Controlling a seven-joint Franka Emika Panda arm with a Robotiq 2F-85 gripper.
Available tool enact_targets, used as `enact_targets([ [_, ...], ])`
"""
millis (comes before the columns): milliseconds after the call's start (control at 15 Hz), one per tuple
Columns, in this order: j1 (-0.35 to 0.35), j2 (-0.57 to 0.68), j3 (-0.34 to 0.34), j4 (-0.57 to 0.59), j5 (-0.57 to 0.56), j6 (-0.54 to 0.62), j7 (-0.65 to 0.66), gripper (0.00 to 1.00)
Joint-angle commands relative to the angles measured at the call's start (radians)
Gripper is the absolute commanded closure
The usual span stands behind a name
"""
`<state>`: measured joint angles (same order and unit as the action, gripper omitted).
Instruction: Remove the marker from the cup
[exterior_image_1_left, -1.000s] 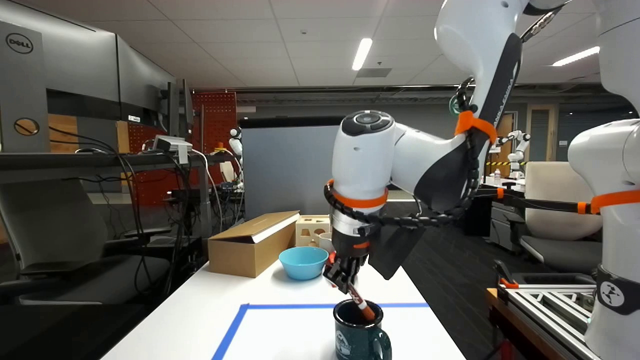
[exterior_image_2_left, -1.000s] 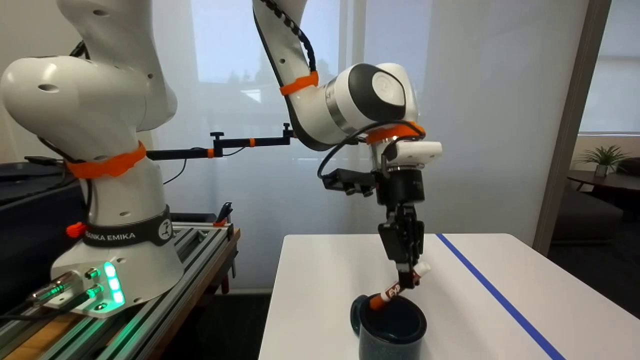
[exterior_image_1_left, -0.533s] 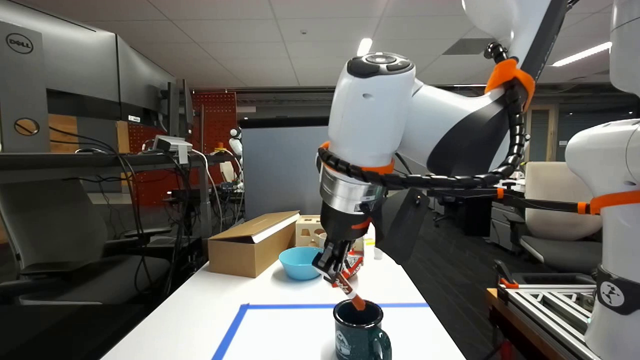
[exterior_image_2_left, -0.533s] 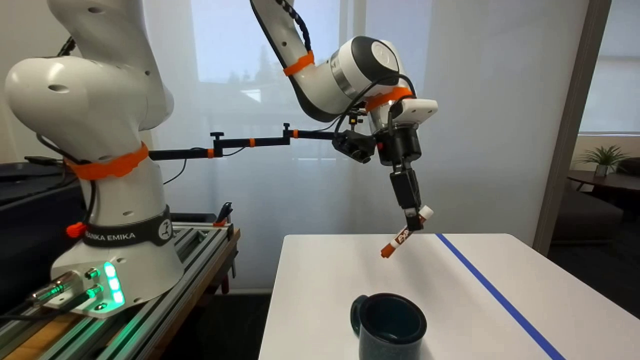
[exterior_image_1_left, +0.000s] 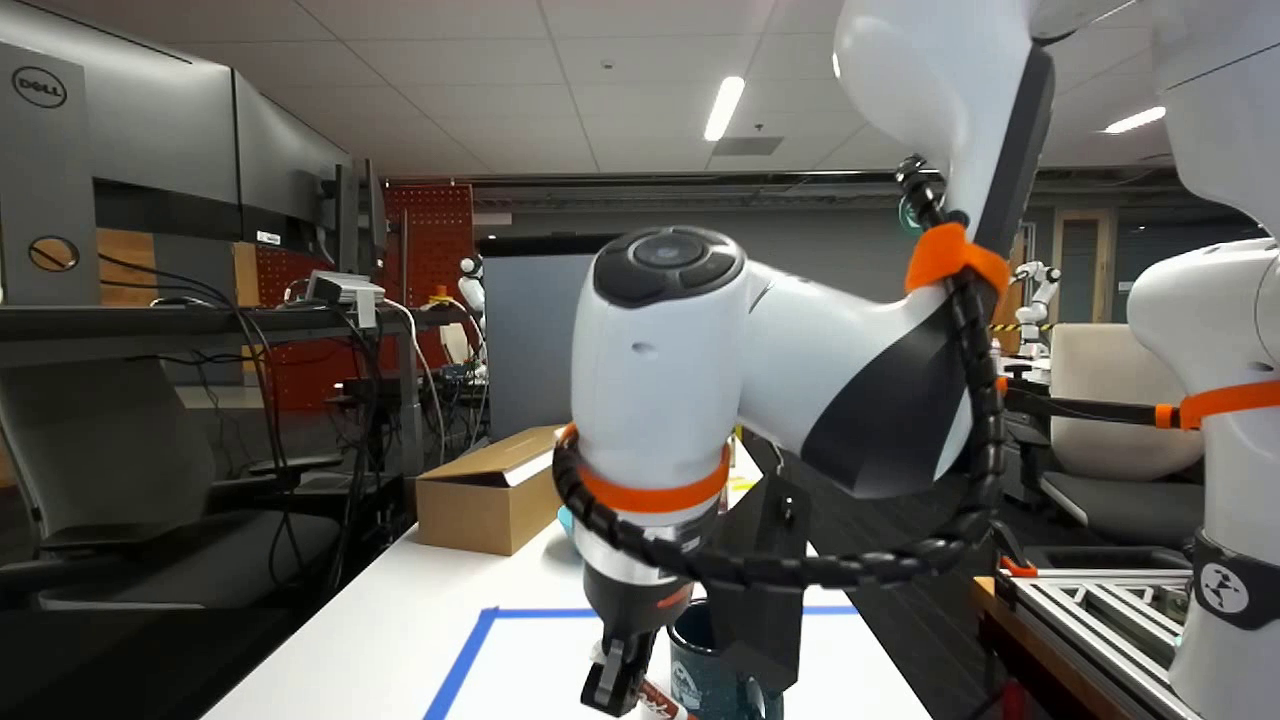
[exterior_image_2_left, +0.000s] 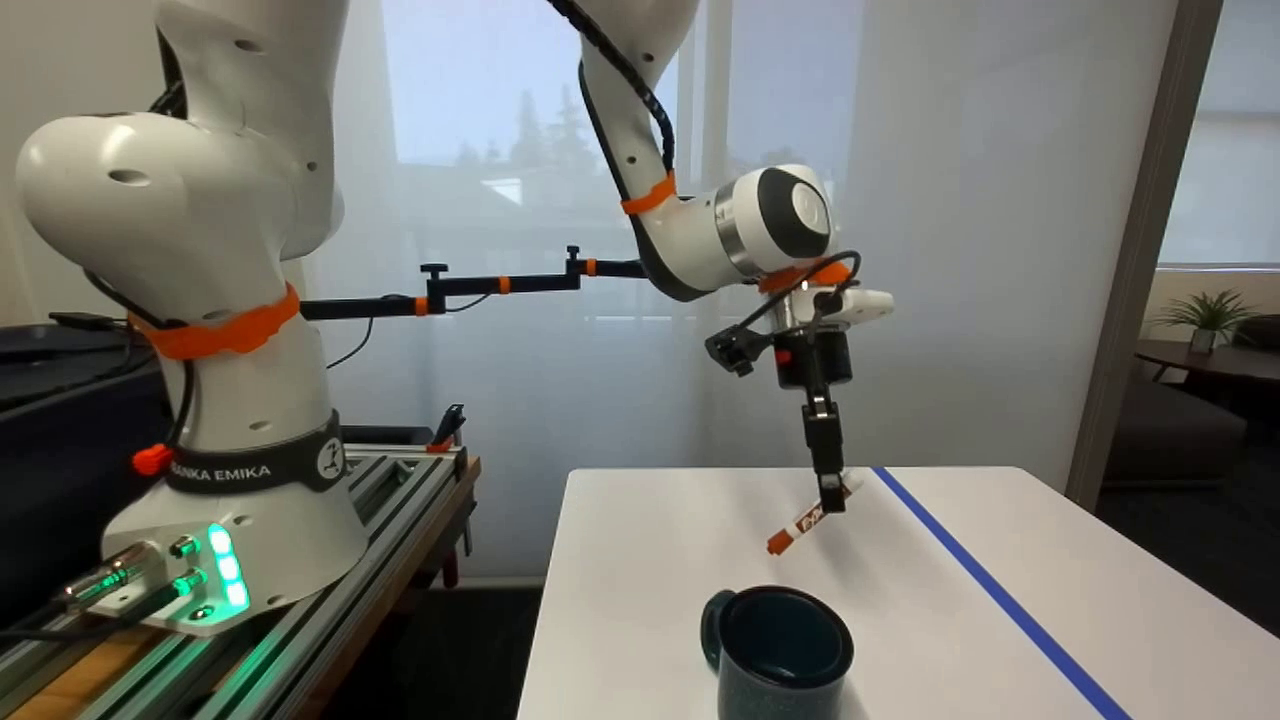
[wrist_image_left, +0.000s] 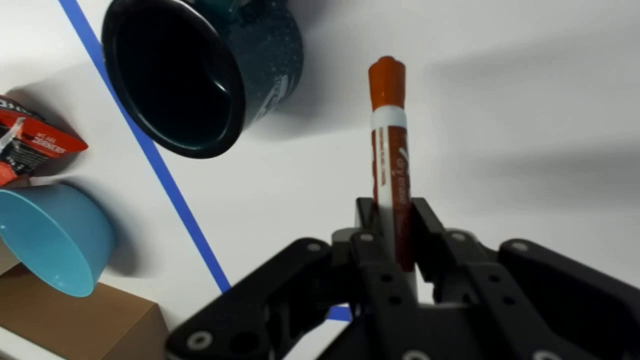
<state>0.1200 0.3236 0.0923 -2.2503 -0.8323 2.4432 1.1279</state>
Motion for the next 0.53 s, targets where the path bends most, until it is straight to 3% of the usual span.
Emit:
enact_targets([
  [0, 0.014, 0.165, -0.031, 0.125, 0.048, 0.032, -0.102, 0.95],
  [267, 0.031, 0.285, -0.059, 0.234, 0.098, 0.029, -0.193, 0.95],
  [333, 0.035, 0.301, -0.064, 0.257, 0.116, 0.020, -0.219, 0.54],
  [467, 0.048, 0.315, -0.077, 0.287, 0.144, 0.014, -0.256, 0.47],
])
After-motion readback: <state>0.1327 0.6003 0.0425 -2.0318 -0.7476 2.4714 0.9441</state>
